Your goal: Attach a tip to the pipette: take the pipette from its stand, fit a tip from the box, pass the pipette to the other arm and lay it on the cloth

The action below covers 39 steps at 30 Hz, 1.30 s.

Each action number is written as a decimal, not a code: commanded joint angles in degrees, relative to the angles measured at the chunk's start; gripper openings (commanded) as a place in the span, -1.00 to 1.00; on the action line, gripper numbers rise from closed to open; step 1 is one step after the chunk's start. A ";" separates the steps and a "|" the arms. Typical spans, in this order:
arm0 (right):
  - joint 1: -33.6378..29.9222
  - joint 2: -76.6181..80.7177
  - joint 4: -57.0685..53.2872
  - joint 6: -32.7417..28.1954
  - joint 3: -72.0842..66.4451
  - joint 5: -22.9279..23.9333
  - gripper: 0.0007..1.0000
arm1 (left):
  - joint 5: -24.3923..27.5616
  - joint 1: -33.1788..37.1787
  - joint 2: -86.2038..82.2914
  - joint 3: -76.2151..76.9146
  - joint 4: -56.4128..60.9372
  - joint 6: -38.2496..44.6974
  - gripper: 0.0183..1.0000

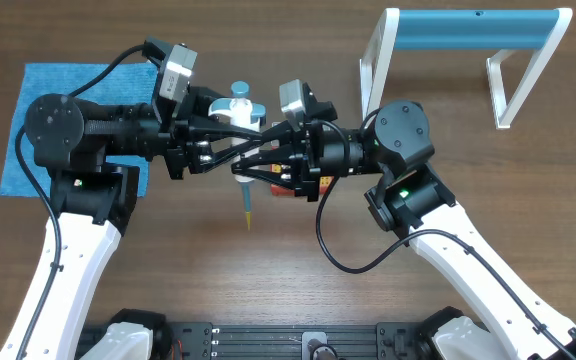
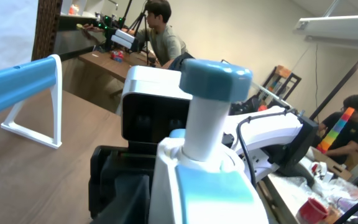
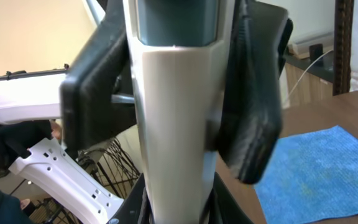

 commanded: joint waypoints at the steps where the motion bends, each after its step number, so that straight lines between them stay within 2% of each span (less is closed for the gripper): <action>1: 0.20 0.44 0.46 0.48 1.11 1.68 -0.85 | 0.42 -0.20 0.42 0.96 0.13 -0.02 -0.55; 9: 0.20 0.44 1.29 0.42 1.11 1.95 -0.84 | 0.39 -0.17 0.42 0.96 0.13 -0.02 -0.91; 10: 0.20 0.44 1.27 0.42 1.14 1.95 -0.56 | 0.39 -0.17 0.42 0.96 0.13 -0.02 -0.98; 12: 0.20 0.42 1.29 0.44 1.11 1.92 0.16 | 0.37 -0.17 0.42 0.96 0.13 -0.02 -0.98; 13: 0.20 0.42 1.29 0.46 1.11 1.90 0.71 | 0.24 -0.17 0.42 0.96 0.11 -0.04 -0.98; 14: 0.20 0.42 1.27 0.48 1.14 1.84 0.81 | 0.20 -0.11 0.42 0.96 0.11 -0.02 -0.98; 17: 0.11 0.31 1.31 0.48 1.14 0.76 0.81 | -0.28 -0.07 0.42 0.96 0.11 0.00 -0.98; 20: -1.05 -0.17 1.31 0.48 1.14 -2.21 0.82 | -1.09 0.09 0.61 0.96 0.11 0.26 -0.98; 25: -8.41 -1.64 0.33 0.48 1.11 -7.91 0.82 | -1.05 2.54 2.69 0.96 -0.37 0.20 -0.98; 27: -13.07 -2.29 -4.72 -0.22 1.11 -9.11 0.82 | -1.09 3.89 4.09 0.96 -0.96 0.22 -0.98; 29: -17.03 -2.78 -12.37 -5.86 1.11 -9.07 0.82 | -1.11 5.68 6.29 0.96 -2.29 0.24 -0.98; 30: -18.82 -3.19 -17.79 -11.54 1.11 -8.28 0.82 | -1.29 6.54 7.65 0.96 -3.13 0.50 -0.98; 31: -19.93 -3.63 -22.32 -15.96 1.11 -5.95 0.82 | -1.55 7.06 8.74 0.96 -3.96 1.46 -0.98; 33: -21.38 -5.16 -32.35 -24.59 1.11 4.07 0.82 | -4.83 7.85 11.02 0.96 -8.41 4.94 -0.99; 34: -21.57 -6.36 -37.64 -28.76 1.11 13.00 0.82 | -7.48 7.93 11.87 0.96 -11.61 7.19 -0.98; 36: -21.51 -8.39 -43.06 -31.87 1.11 26.05 0.88 | -15.28 7.85 12.96 0.98 -20.90 13.33 -0.98; 37: -21.53 -9.44 -44.41 -32.26 1.11 30.60 0.91 | -18.29 7.76 13.00 0.98 -24.55 15.85 -0.98; 38: -21.53 -11.21 -45.35 -32.30 1.11 36.06 0.94 | -25.88 7.54 12.76 1.03 -32.37 20.15 -0.99; 39: -21.53 -12.00 -45.44 -32.41 1.11 37.83 0.95 | -28.72 7.41 12.55 1.03 -34.93 21.44 -0.98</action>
